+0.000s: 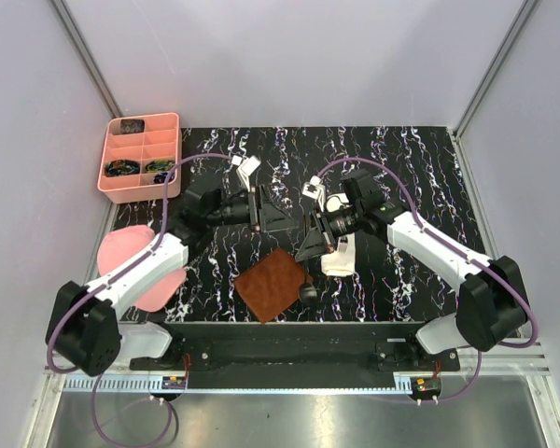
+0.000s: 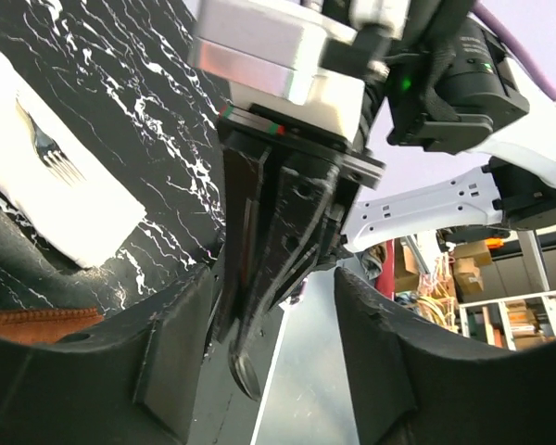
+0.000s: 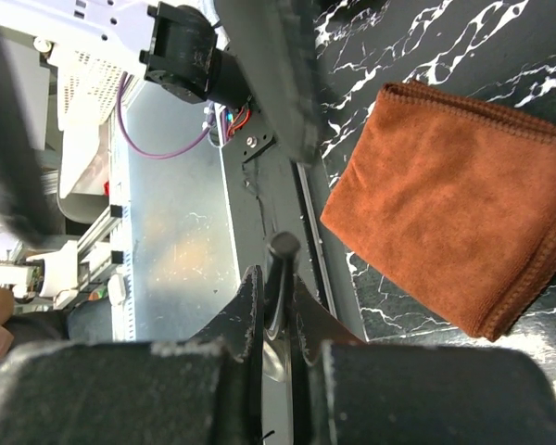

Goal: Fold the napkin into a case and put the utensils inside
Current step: Pass from the right arm to the left

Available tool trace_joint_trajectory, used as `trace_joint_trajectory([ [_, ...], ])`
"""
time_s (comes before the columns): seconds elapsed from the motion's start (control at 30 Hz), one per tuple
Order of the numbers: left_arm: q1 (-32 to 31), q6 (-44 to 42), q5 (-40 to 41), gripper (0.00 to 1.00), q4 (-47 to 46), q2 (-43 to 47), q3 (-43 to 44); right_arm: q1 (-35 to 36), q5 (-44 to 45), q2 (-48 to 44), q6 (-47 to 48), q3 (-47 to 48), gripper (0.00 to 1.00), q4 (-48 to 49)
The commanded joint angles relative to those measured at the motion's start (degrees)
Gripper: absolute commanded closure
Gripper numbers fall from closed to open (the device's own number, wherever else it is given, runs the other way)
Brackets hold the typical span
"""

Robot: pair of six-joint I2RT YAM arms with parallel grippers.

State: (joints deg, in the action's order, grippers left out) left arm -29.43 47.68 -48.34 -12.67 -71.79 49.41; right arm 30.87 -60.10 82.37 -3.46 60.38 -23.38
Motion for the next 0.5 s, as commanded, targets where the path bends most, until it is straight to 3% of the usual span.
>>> trace_joint_trajectory([
  [0.0, -0.6, 4.2, -1.7, 0.46, -9.4, -2.9, 0.1, 0.3, -3.4, -1.9, -0.7, -0.6, 1.00, 2.5],
  [0.27, -3.2, 7.9, -2.4, 0.57, -15.0, -8.5, 2.0, 0.4, -3.5, -2.2, -1.7, -1.8, 1.00, 3.9],
  [0.47, -3.3, 14.0, -3.0, 0.84, -23.1, -10.7, 0.3, 0.5, -3.0, -3.7, -3.7, -3.0, 1.00, 5.9],
])
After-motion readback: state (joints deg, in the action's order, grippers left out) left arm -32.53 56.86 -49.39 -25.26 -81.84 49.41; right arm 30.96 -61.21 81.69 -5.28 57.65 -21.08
